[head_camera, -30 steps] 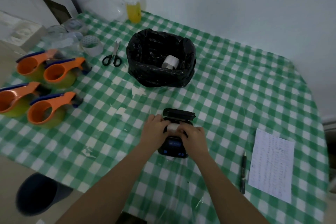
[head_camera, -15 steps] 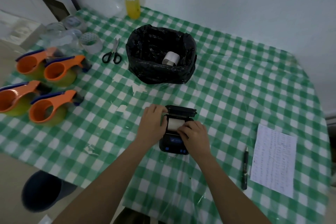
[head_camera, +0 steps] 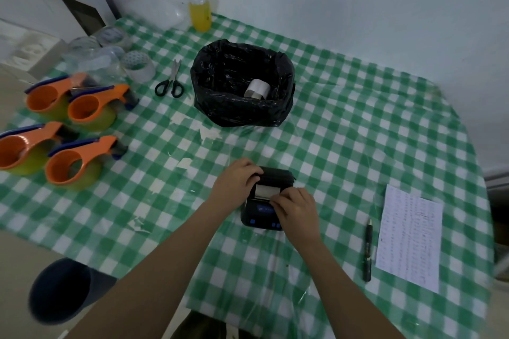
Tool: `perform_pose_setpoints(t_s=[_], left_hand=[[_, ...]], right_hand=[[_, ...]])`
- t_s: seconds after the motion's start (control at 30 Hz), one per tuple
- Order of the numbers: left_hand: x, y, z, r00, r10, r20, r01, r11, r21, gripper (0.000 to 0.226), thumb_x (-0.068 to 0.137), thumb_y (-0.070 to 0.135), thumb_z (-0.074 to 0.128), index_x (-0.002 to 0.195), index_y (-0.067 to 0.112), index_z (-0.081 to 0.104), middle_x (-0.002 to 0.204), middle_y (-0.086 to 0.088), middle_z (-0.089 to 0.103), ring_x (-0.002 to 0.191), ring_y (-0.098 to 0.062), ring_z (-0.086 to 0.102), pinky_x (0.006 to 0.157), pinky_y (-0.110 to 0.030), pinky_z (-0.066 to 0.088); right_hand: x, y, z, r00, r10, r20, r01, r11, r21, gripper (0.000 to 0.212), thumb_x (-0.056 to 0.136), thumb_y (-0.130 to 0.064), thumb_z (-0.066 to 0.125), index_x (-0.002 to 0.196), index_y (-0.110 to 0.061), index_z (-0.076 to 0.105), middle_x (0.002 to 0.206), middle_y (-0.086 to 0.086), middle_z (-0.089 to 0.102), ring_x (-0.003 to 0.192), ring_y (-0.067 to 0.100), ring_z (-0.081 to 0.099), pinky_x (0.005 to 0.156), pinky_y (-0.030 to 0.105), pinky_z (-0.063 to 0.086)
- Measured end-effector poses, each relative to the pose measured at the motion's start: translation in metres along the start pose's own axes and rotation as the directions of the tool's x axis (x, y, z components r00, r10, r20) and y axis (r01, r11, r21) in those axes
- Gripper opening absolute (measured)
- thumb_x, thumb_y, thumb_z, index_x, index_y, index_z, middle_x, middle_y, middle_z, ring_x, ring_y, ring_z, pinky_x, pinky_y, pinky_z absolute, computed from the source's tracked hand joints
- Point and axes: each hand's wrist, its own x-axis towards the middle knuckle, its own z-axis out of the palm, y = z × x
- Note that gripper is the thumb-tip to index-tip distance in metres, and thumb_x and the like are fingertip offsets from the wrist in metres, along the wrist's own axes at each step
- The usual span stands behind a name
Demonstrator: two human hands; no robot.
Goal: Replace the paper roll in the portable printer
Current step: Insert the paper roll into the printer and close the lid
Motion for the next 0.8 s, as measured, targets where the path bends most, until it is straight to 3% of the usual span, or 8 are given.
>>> perform_pose_setpoints(t_s=[0.2, 0.37, 0.47, 0.57, 0.7, 0.8], left_hand=[[-0.018, -0.008, 0.005, 0.992, 0.054, 0.114, -0.065, 0.994, 0.093, 0.024, 0.092, 0.012, 0.051, 0.11, 0.007, 0.066, 0.115, -0.01, 0.06, 0.106, -0.026, 0.055, 0.087, -0.038, 0.049], [-0.026, -0.014, 0.008, 0.984, 0.072, 0.162, -0.09, 0.99, 0.109, 0.027, 0.09, 0.008, 0.05, 0.114, 0.008, 0.062, 0.119, -0.009, 0.059, 0.108, -0.026, 0.054, 0.09, -0.034, 0.047], [-0.029, -0.016, 0.011, 0.973, 0.028, 0.23, -0.059, 0.99, 0.127, 0.046, 0.086, 0.018, 0.06, 0.13, 0.011, 0.049, 0.129, -0.007, 0.05, 0.12, -0.024, 0.045, 0.1, -0.037, 0.044], [-0.029, -0.014, 0.015, 0.97, 0.004, 0.244, -0.043, 0.987, 0.155, 0.058, 0.085, 0.023, 0.063, 0.138, 0.011, 0.041, 0.134, -0.008, 0.044, 0.125, -0.023, 0.04, 0.103, -0.032, 0.042], [-0.033, -0.016, 0.016, 0.984, 0.011, 0.179, -0.052, 0.973, 0.225, 0.056, 0.084, 0.032, 0.064, 0.135, 0.016, 0.047, 0.137, -0.007, 0.045, 0.128, -0.025, 0.041, 0.101, -0.038, 0.044], [-0.034, -0.018, 0.013, 0.986, 0.079, 0.15, -0.128, 0.927, 0.353, 0.054, 0.066, 0.039, 0.078, 0.115, 0.02, 0.066, 0.116, -0.008, 0.064, 0.114, -0.029, 0.059, 0.089, -0.044, 0.053]], right_hand=[[-0.007, -0.003, 0.002, 0.999, 0.03, -0.019, -0.03, 0.999, -0.013, 0.02, 0.082, -0.027, 0.054, 0.079, -0.017, 0.071, 0.076, 0.002, 0.063, 0.07, 0.022, 0.055, 0.066, 0.027, 0.037], [-0.006, -0.004, 0.001, 0.998, 0.056, 0.003, -0.057, 0.997, 0.047, 0.019, 0.082, -0.024, 0.055, 0.081, -0.013, 0.07, 0.08, 0.006, 0.063, 0.072, 0.025, 0.057, 0.064, 0.033, 0.048], [-0.002, -0.002, -0.002, 0.997, 0.058, 0.045, -0.062, 0.995, 0.084, 0.022, 0.084, -0.025, 0.054, 0.083, -0.012, 0.071, 0.09, 0.006, 0.069, 0.083, 0.023, 0.061, 0.075, 0.03, 0.048], [0.006, -0.001, -0.005, 0.993, 0.082, 0.086, -0.092, 0.989, 0.119, 0.024, 0.085, -0.024, 0.05, 0.081, -0.011, 0.07, 0.086, 0.004, 0.072, 0.081, 0.023, 0.064, 0.076, 0.028, 0.049], [0.018, -0.002, -0.01, 0.985, 0.066, 0.16, -0.081, 0.993, 0.088, 0.009, 0.08, -0.016, 0.062, 0.077, -0.011, 0.069, 0.081, 0.004, 0.07, 0.075, 0.025, 0.064, 0.067, 0.036, 0.055], [0.018, -0.003, -0.014, 0.986, 0.033, 0.165, -0.042, 0.998, 0.052, 0.012, 0.08, -0.018, 0.061, 0.081, -0.012, 0.071, 0.081, 0.003, 0.071, 0.074, 0.023, 0.065, 0.064, 0.032, 0.056]])
